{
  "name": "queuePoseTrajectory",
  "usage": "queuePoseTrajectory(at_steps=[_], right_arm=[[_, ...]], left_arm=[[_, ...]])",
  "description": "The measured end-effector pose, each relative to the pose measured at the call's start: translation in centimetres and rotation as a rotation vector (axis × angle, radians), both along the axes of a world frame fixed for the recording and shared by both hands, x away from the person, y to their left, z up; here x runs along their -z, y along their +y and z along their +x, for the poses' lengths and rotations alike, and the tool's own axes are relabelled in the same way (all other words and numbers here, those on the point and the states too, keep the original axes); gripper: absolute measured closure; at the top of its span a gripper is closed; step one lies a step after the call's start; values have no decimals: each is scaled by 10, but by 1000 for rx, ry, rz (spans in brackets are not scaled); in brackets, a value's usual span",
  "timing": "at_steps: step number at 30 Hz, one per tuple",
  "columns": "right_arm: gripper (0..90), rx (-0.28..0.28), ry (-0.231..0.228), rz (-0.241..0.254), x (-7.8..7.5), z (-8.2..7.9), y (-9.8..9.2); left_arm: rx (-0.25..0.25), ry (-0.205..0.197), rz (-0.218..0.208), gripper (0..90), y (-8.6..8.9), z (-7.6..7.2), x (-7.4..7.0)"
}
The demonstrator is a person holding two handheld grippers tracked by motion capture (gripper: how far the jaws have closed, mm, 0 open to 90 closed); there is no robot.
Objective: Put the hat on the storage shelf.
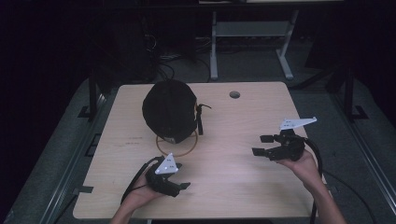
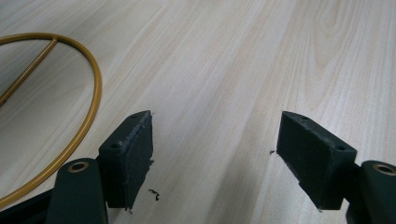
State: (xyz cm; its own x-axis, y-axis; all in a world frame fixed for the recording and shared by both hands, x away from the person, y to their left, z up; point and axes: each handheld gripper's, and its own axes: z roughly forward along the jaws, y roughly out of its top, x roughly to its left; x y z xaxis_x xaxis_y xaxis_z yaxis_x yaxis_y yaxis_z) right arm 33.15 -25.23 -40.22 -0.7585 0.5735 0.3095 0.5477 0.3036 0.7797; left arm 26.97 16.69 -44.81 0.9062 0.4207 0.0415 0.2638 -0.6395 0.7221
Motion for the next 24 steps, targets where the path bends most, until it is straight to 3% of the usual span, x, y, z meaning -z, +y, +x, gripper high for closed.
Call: queuePoseTrajectory(at_steps=[14,24], right_arm=[[221,32,35,5,25,-25,-23],[205,58,31,8,38,-47,-35]], left_arm=[[0,10,5,269,-1,0,0],[1,16,2,269,-2,1,2]])
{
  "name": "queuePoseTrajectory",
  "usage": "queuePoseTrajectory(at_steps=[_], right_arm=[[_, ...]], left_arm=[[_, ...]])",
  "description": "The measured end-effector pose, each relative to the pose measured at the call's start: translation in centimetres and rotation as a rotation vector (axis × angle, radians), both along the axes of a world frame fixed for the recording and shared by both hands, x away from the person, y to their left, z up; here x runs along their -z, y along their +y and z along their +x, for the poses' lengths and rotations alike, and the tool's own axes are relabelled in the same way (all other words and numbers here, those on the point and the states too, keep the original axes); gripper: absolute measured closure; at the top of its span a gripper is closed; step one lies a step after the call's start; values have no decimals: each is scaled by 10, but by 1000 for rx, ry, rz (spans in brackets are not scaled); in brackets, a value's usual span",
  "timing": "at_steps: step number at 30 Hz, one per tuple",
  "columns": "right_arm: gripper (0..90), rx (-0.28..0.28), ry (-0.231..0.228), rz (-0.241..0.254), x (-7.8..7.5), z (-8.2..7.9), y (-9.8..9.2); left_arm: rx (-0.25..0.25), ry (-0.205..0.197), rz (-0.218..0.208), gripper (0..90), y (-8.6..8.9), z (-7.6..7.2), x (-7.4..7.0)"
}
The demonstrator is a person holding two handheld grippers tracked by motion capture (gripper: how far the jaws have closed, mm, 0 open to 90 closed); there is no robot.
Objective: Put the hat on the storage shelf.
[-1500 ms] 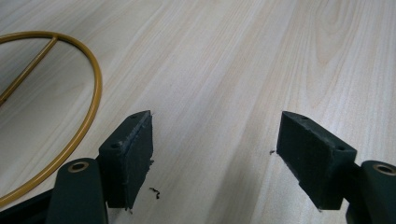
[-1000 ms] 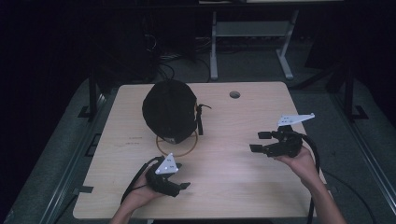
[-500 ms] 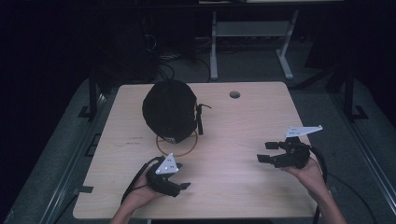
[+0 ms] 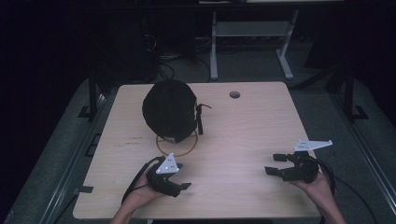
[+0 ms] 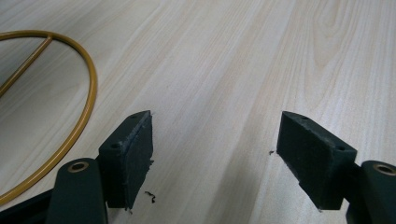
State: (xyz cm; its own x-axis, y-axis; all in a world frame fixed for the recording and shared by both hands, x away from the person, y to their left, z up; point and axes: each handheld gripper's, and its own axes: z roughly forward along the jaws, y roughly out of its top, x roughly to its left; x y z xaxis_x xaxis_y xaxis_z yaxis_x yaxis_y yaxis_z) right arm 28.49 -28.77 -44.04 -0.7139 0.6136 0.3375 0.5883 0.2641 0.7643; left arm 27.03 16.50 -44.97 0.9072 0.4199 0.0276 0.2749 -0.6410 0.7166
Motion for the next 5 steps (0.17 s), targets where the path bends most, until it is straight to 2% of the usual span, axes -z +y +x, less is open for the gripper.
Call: queuePoseTrajectory(at_steps=[1,5], right_arm=[[199,4,2,-2,0,-3,0],[182,17,-45,-4,0,-18,2]], left_arm=[[1,-1,-2,269,0,0,0],[2,0,-12,269,0,0,0]])
